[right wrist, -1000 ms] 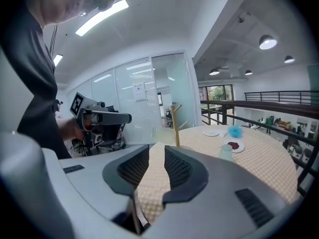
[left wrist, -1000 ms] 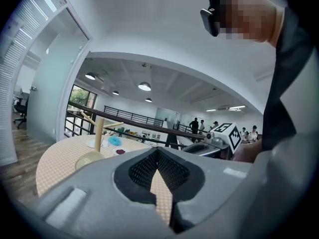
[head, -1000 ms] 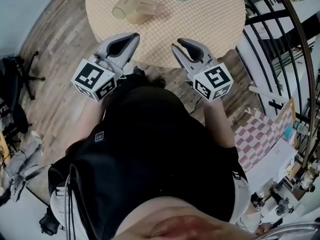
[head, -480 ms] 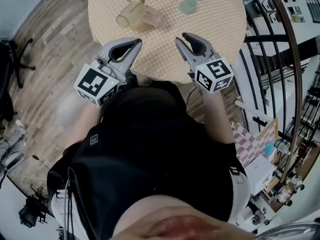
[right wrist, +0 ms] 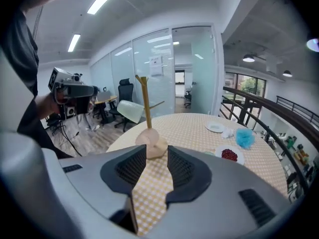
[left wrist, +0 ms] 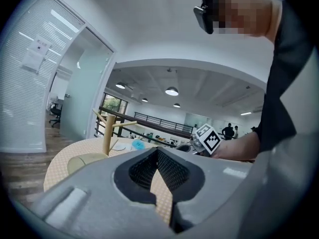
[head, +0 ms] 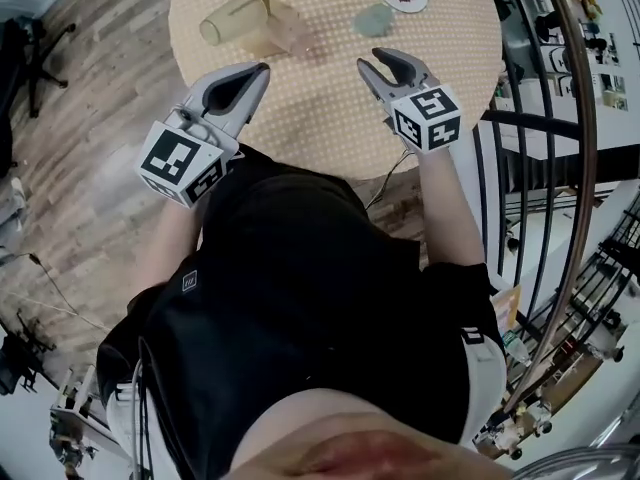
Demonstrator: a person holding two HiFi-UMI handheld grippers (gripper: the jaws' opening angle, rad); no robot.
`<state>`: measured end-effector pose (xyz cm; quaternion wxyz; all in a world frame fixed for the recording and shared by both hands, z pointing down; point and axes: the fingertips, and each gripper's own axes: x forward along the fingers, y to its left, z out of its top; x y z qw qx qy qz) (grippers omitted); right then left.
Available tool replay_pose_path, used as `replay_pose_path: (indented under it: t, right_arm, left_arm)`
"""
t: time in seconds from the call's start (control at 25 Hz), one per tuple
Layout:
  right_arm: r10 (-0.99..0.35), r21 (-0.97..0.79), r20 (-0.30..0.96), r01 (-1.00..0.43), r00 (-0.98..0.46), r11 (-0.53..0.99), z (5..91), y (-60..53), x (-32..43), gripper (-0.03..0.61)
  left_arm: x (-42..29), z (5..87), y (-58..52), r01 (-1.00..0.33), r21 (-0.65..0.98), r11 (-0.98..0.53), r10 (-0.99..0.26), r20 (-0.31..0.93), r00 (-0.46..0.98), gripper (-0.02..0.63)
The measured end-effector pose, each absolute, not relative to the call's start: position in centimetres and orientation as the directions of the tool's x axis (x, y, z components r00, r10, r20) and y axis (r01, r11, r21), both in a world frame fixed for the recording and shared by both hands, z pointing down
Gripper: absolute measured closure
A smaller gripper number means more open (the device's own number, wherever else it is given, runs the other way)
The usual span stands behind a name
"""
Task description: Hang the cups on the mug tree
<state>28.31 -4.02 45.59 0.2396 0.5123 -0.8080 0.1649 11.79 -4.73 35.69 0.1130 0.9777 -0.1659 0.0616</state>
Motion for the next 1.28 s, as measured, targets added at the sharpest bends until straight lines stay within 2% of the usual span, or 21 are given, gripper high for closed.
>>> replay_pose_path:
  t: [0.28, 0.48, 1.0, 1.28]
  right_arm:
    - [-0.649, 0.058, 0.680, -0.858, -0.340, 0.511, 49.7, -7.1, 33.3, 0.411]
    - [-0.591, 0.013, 0.732, -0.859, -0.340, 0.511, 52.5, -10.1, 35.7, 0.343]
    - [-0.455, 0.075, 0.860, -0.824, -0.233, 0.562, 57.1, -14.6, 39.1, 0.222]
    - [-0.331, 0.070, 0.924, -0.768, -0.190, 0.636, 60.3, -15.4, 38.9, 0.206]
  left_arm:
    - [12.6, 36.8, -4.3, -0.402, 0.201, -0.893, -0.374, 0.167, 0.912, 0.607]
    - [12.2, 38.4, -4.7, -0.417, 0.213, -0.884, -0.385, 0.175, 0.906, 0.607]
    - [11.9, 39.8, -6.2, -0.429, 0.266, -0.863, -0.394, 0.177, 0.902, 0.607]
    - [11.9, 41.1, -6.0, -0.443, 0.306, -0.843, -0.394, 0.211, 0.895, 0.607]
